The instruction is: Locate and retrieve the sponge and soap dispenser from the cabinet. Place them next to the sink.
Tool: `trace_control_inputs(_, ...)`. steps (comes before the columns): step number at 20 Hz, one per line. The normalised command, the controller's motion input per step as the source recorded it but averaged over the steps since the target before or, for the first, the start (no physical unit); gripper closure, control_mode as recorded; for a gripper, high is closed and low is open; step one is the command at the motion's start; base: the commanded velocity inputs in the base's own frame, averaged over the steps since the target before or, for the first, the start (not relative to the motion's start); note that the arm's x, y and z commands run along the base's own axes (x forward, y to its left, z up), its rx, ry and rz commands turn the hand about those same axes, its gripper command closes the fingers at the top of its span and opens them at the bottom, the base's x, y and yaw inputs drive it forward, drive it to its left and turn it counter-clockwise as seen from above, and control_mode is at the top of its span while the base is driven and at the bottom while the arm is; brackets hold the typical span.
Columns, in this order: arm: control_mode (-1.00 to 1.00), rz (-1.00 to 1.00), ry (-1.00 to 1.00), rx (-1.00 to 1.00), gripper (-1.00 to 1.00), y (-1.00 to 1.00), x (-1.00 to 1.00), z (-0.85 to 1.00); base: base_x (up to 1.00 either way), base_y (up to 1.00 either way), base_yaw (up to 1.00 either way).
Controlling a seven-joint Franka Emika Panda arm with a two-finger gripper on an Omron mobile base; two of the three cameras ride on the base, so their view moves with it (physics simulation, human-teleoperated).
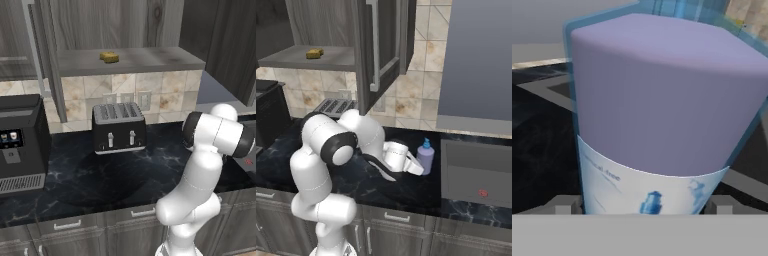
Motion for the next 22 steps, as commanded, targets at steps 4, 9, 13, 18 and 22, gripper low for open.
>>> trace_control_inputs(4,-1.00,-0.01,-0.01,0.04,-1.00,0.08,0.00,-0.09,0.00,0.00,0.00)
trace_control_inputs(9,-1.00,-0.04,-0.02,0.02,-1.00,0.15,-0.01,-0.06,0.00,0.00,0.00)
trace_control_inputs(13,-1.00,-0.04,-0.01,0.01,-1.00,0.26,-0.09,-0.08,0.00,0.00,0.00)
trace_control_inputs(18,-1.00,-0.02,-0.03,0.00,-1.00,0.36,-0.17,-0.01,0.00,0.00,0.00)
trace_control_inputs(22,-1.00,-0.01,-0.04,0.08,-1.00,0.44,-0.32,0.18,0.00,0.00,0.00)
